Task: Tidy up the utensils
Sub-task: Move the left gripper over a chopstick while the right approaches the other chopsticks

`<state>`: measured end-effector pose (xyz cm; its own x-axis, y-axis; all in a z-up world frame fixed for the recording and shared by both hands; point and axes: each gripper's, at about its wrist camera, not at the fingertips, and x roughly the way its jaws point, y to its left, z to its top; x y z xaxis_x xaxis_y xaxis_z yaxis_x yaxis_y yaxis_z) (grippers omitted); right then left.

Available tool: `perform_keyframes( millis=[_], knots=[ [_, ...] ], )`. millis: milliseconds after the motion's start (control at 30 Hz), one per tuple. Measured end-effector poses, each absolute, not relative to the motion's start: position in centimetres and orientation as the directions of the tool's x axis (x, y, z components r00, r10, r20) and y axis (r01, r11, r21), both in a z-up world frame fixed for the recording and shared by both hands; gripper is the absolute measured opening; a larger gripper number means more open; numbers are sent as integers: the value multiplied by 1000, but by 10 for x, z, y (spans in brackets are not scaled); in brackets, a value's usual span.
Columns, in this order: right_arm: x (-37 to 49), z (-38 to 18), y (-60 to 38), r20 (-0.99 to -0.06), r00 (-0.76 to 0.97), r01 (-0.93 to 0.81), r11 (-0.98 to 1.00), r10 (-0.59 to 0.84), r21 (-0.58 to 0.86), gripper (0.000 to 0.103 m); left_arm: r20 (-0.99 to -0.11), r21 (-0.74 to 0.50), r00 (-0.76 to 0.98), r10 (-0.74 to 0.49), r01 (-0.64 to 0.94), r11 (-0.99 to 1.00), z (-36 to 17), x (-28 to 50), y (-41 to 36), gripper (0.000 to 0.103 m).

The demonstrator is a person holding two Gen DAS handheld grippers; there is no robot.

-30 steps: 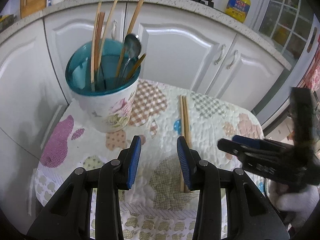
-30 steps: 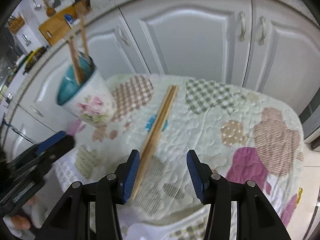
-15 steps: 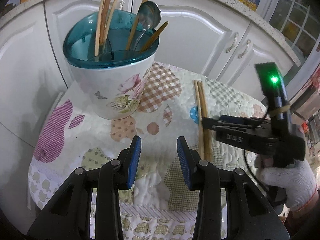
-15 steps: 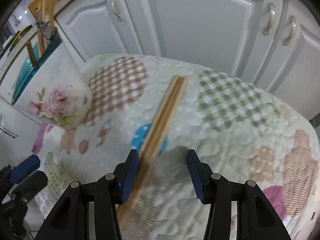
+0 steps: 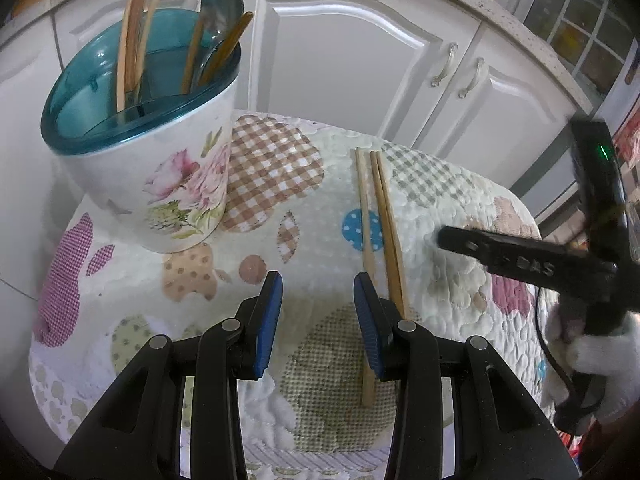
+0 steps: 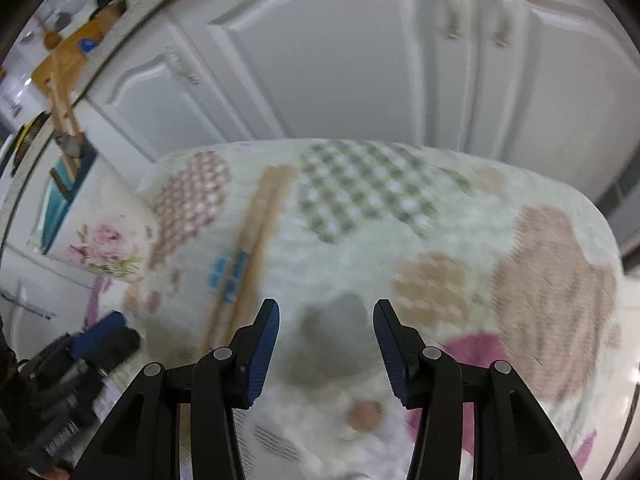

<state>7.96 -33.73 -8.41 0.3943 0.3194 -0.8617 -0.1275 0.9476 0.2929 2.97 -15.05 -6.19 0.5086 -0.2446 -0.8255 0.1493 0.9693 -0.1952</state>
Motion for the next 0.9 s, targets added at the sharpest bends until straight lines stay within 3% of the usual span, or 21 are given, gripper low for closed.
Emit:
perform_keyframes(
  millis=[300,733,900],
  knots=[
    [108,-101,-290,-889,387,-240,958,245,160,47,-837,-179,501,-219,128,975,-65,28,-138,36],
    [85,-98,-376,-898,403,-77,985,175,157,47,-841,-165,482,-247,205,965,-69,58,-170,36],
    [84,-88,-406,-881,422,-15,974,212,227,47,-842,-134,489,-230,225,965,-72,79,-187,36]
  ],
)
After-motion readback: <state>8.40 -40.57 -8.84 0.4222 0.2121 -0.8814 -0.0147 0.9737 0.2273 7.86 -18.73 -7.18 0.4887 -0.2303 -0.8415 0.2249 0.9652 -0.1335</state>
